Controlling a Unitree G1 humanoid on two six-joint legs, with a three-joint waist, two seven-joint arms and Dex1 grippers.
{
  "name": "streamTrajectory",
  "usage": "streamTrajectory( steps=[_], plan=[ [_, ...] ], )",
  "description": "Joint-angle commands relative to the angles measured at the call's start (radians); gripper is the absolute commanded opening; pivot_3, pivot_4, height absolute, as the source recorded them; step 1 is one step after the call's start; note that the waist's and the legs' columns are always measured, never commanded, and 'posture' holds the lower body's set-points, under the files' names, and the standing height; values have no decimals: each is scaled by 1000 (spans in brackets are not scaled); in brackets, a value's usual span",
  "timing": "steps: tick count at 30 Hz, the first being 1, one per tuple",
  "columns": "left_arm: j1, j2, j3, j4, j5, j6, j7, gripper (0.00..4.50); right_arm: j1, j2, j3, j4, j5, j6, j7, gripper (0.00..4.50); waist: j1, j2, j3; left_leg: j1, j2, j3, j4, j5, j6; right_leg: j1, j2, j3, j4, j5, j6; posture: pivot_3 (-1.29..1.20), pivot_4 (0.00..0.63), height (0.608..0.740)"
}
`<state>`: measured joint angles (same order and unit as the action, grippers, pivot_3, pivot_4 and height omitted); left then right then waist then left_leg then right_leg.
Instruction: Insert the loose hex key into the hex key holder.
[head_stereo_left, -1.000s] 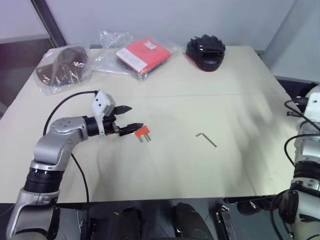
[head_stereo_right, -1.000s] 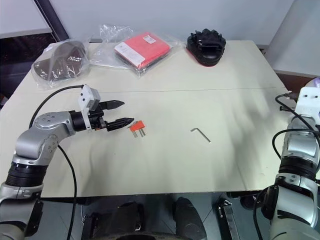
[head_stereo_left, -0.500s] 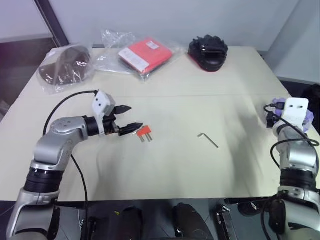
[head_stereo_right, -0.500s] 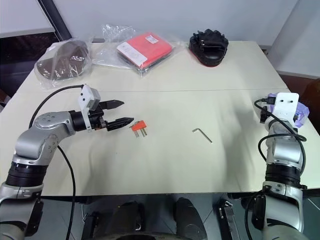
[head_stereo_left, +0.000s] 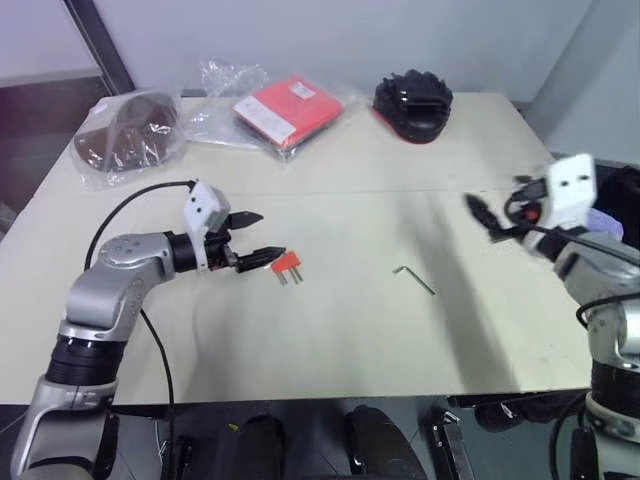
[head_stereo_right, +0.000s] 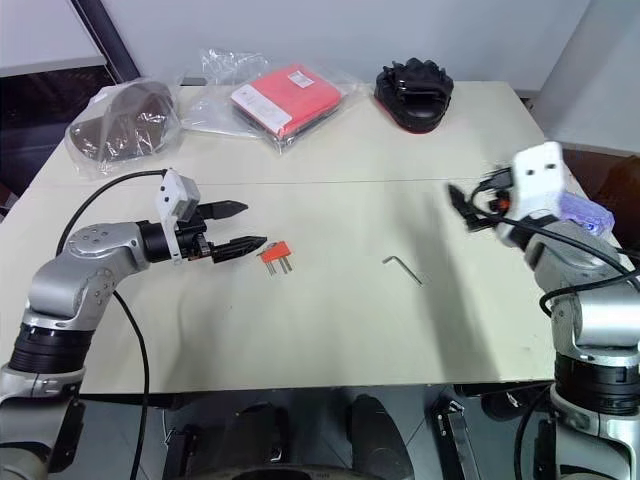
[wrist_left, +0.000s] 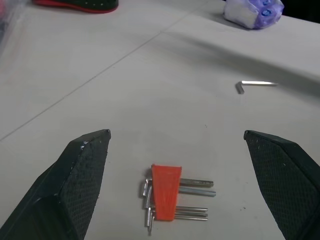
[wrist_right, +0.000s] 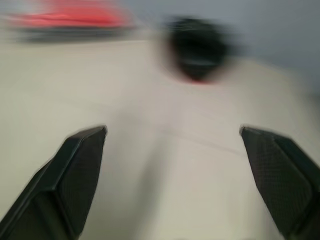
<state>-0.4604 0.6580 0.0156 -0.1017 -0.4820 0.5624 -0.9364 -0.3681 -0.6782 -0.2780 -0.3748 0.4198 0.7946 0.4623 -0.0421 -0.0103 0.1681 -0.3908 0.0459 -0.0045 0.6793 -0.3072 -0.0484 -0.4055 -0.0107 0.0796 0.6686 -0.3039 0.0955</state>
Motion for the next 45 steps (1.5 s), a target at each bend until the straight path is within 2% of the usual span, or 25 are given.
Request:
streamTrajectory(
  steps=[1, 5, 9, 13, 24, 29, 37, 45],
  plan=[
    [-19, 22, 24, -7, -9, -5, -22, 4500, -71, -3, 62, -34, 90, 31, 100, 4435, 0, 0, 0, 0, 0, 0, 0, 0, 0, 0, 0, 0, 0, 0, 0, 0, 150, 740],
    [-36, 34, 32, 12, -15, 4, -37, 4500, -169, 29, 257, 71, 41, -45, 215, 4435, 0, -1, 0, 0, 0, 0, 1, 0, 0, 0, 0, -1, 0, 0, 0, 0, 150, 740],
    [-35, 58, 47, -3, -45, 47, -56, 4500, -242, 30, 532, 273, -146, -277, 405, 4435, 0, -1, 0, -1, 0, 0, 0, 0, 0, 0, 0, -2, -1, 0, 0, 0, 150, 740],
    [-9, 103, 62, -18, -52, 63, -78, 4500, -325, 99, 630, 503, -249, -456, 480, 4435, -2, -1, 1, -1, 0, 1, 1, 0, 1, -1, 0, -2, -1, 0, 0, 0, 150, 740],
    [67, 157, 132, -94, -87, 103, -57, 4500, -548, 309, 645, 1026, -369, -773, 565, 4435, -4, -1, 1, -1, 1, -1, 1, 0, 0, -2, -1, -2, 0, 0, 0, 0, 150, 740],
    [100, 160, 160, -144, -103, 120, -24, 4500, -606, 388, 638, 1200, -421, -876, 547, 4435, -3, -1, 1, -1, 1, -1, 1, 0, 0, -2, -2, -2, 1, 0, 0, 0, 150, 740],
    [128, 171, 184, -177, -115, 130, -1, 4500, -620, 473, 626, 1309, -465, -969, 521, 4435, -8, 0, 1, -1, 1, -1, 1, 0, 0, -3, -2, -2, 3, 0, 0, 0, 150, 740],
    [125, 173, 181, -178, -112, 127, 8, 4500, -597, 536, 600, 1312, -464, -943, 531, 4435, -28, 0, 1, 0, 1, -2, 0, 0, 0, -4, -2, -3, 6, 0, 0, 0, 150, 740]
  ],
)
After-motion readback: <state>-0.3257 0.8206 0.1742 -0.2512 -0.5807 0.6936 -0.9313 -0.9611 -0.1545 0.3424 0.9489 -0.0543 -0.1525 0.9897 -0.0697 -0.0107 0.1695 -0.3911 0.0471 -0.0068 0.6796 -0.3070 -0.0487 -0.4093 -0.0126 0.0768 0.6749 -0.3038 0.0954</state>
